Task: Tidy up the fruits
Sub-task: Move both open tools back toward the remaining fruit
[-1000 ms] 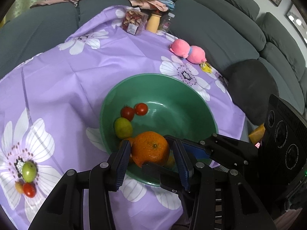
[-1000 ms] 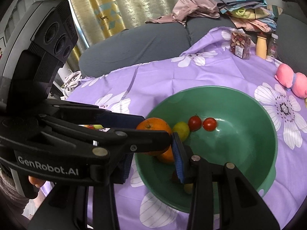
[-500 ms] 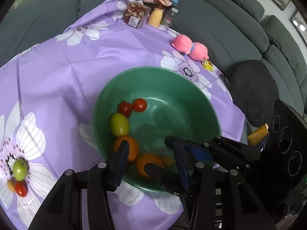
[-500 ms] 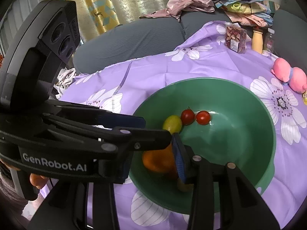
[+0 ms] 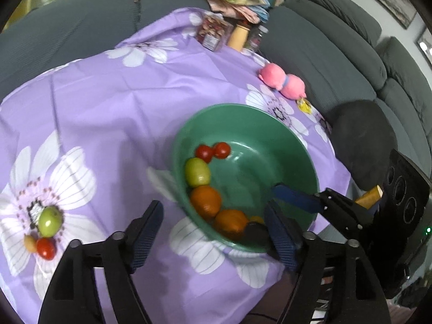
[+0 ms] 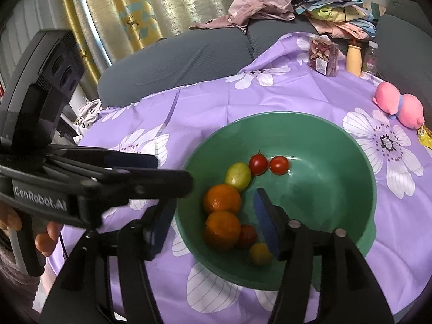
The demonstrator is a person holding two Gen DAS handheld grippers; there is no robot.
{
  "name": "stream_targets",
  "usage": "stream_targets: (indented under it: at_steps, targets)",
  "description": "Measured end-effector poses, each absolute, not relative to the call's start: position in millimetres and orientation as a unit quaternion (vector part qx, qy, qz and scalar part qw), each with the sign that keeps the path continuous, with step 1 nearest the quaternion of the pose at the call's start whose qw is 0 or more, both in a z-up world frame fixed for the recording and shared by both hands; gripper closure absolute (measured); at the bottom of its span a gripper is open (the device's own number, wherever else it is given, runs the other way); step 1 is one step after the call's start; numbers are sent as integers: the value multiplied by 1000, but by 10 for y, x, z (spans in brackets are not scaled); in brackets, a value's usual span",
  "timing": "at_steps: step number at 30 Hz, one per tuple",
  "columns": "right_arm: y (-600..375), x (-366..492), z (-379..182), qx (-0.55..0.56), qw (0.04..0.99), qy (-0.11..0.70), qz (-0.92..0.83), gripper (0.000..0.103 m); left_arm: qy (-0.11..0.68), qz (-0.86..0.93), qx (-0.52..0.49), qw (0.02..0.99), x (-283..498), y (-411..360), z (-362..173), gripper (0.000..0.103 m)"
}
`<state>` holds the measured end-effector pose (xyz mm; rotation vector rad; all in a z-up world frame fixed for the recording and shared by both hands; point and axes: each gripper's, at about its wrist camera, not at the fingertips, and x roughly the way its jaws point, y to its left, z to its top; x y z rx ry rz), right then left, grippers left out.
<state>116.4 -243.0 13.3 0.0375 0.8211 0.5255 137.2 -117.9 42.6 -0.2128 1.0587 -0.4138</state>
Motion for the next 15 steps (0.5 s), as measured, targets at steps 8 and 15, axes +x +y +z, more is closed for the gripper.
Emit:
stream_targets:
  at_steps: [8,15]
  targets:
    - [-2339,1070,223,7,887,385,253,30,487,-148,-143,849,1190,-719,451,16]
    - [-2174,965,269,-9,884,384,268,30,489,-111,-173,848,984,-356,337,8]
